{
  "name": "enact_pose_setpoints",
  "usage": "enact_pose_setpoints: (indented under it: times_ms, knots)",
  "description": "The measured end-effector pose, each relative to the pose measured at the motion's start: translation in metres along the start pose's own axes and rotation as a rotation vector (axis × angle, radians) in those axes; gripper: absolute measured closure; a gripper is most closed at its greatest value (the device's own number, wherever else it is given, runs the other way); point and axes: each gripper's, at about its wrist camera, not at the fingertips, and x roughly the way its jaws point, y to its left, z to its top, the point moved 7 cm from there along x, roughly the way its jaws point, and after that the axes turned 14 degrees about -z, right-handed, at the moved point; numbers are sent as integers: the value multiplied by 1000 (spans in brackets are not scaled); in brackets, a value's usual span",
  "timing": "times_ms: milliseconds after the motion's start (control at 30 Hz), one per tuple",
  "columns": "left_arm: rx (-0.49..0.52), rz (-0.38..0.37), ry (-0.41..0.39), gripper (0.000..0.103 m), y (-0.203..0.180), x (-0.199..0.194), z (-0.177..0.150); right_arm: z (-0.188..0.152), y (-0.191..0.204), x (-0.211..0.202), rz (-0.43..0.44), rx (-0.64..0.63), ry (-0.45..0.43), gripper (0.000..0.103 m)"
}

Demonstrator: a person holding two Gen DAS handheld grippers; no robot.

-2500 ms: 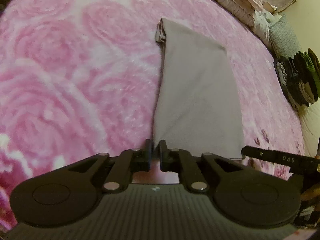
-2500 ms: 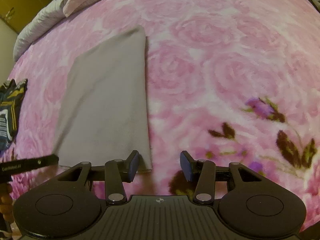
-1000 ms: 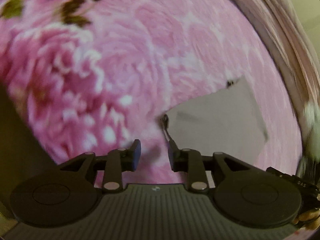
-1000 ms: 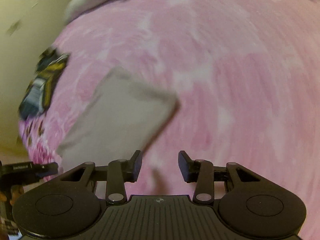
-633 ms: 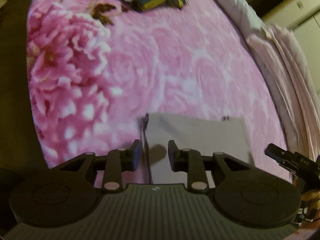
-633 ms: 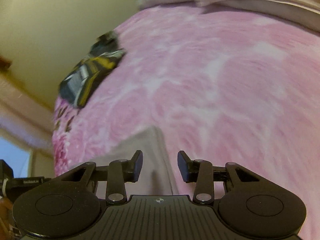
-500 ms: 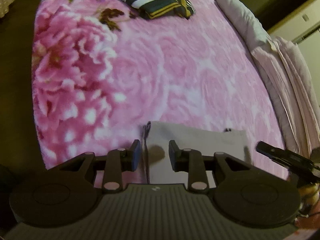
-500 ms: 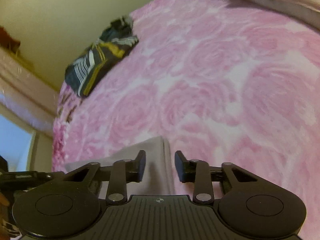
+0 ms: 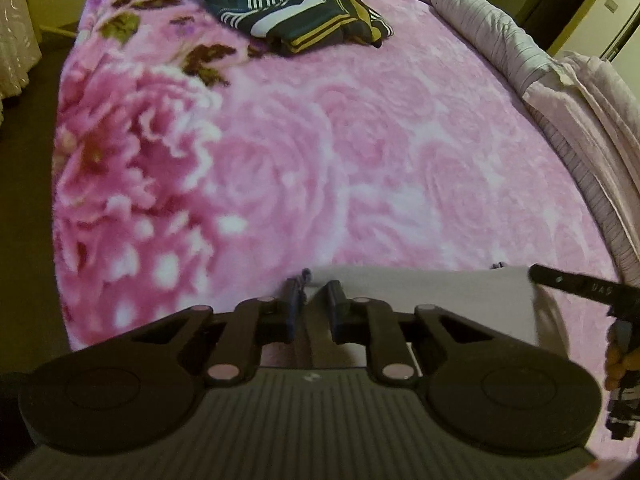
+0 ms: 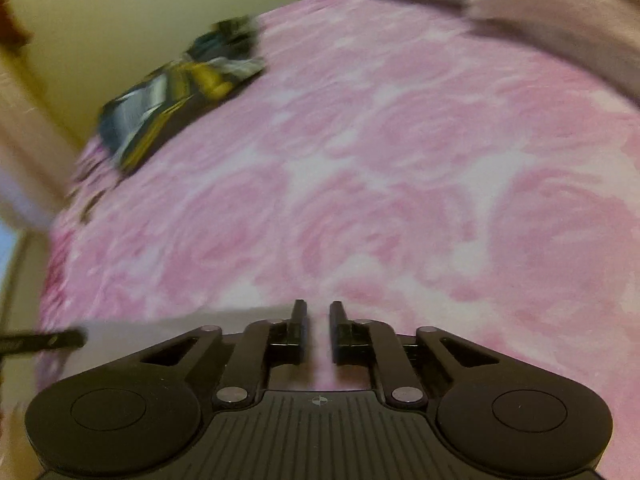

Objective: Fold clothes

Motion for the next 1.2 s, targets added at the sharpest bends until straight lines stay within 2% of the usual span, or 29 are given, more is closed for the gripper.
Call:
enact_pose_setpoints:
  times_ms: [67,167,267,400,467,533,600,667,767,833,900,933,1000,1033,1067,1133,1200]
  knots:
    - [-6,41,-23,88,2,-9,3,1,-5,-23,-17,23,-47,96]
    - [-4,119,-73,92,4,-26,10,-14,11,-59,81,-51,-37,97]
    - [19,34,-52,92,-21,-37,7,-43,32,-84,113,-186,-22,97]
    - [179,-77,45,91,-72,-36,-31,-90,44,-84,93,-341,29,97]
    - [201,-79,102,90,-81,-30,-58,-104,32,-76,42,-360,42,97]
    - [218,-35,125,91,-74,-27,-78,-110,16,-74,-10,-349,53,97]
    - [205,-32,105,94,-67,-33,-84,-109,6,-78,-53,-333,58,97]
    - [181,-8,103,95,-62,-41,-82,-105,6,-89,-43,-310,31,97]
    - [162,-9,67,93,-67,-57,-76,-105,21,-104,38,-297,-2,97]
    - [175,-29,62,93,-75,-67,-80,-115,30,-101,56,-326,33,97]
    - [179,-42,97,93,-78,-67,-90,-132,25,-87,3,-363,95,97]
    - [171,-35,127,93,-76,-63,-99,-135,18,-82,2,-349,97,97]
    - [134,11,204,93,-64,-55,-117,-133,9,-82,18,-300,103,97]
    - [103,36,230,93,-57,-53,-123,-131,6,-83,-14,-305,112,97]
    - [77,41,218,93,-54,-55,-122,-130,2,-83,-59,-323,117,97]
    - [31,78,250,93,-54,-58,-118,-129,-8,-84,-125,-339,151,97]
    - [-40,92,278,91,-56,-60,-113,-125,-16,-88,-97,-293,180,97]
